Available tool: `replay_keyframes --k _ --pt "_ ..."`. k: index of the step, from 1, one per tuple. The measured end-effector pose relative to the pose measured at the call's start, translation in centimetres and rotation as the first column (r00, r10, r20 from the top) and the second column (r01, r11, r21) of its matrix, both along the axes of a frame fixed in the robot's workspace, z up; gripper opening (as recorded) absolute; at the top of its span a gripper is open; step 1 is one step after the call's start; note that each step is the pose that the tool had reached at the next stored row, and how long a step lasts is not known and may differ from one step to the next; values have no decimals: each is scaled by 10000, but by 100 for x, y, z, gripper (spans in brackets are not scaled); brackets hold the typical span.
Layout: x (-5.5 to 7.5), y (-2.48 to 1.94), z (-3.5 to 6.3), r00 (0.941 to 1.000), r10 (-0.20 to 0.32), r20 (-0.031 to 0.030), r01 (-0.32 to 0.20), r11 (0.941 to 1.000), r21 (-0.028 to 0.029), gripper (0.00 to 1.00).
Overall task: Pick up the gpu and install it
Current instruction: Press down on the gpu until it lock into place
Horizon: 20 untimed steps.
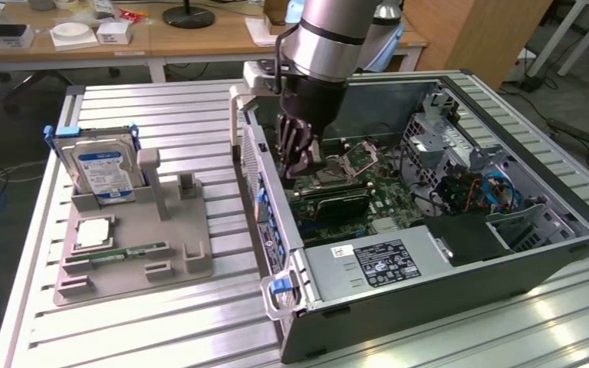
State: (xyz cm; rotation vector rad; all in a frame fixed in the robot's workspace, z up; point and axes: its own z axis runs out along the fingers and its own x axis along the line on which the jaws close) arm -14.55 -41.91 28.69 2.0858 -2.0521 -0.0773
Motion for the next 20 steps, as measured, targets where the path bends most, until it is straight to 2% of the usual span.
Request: replay_keyframes --k 3,6,9,10,17,18,20 --pt "-9 34 0 10000 0 0 0 10000 -15 10" --pt "-13 31 -1 10000 0 1 0 10000 -15 10" --pt "-13 10 -2 10000 -1 0 1 10000 -15 10" --pt "-13 -41 -4 10000 -1 0 1 10000 -14 10" --pt "-3 -43 -28 10000 1 -7 -1 10000 -16 10" --pt "6 -43 -29 10000 0 -34 0 10000 -16 10" --pt "29 -43 -24 9998 -1 -195 0 10000 -15 10"
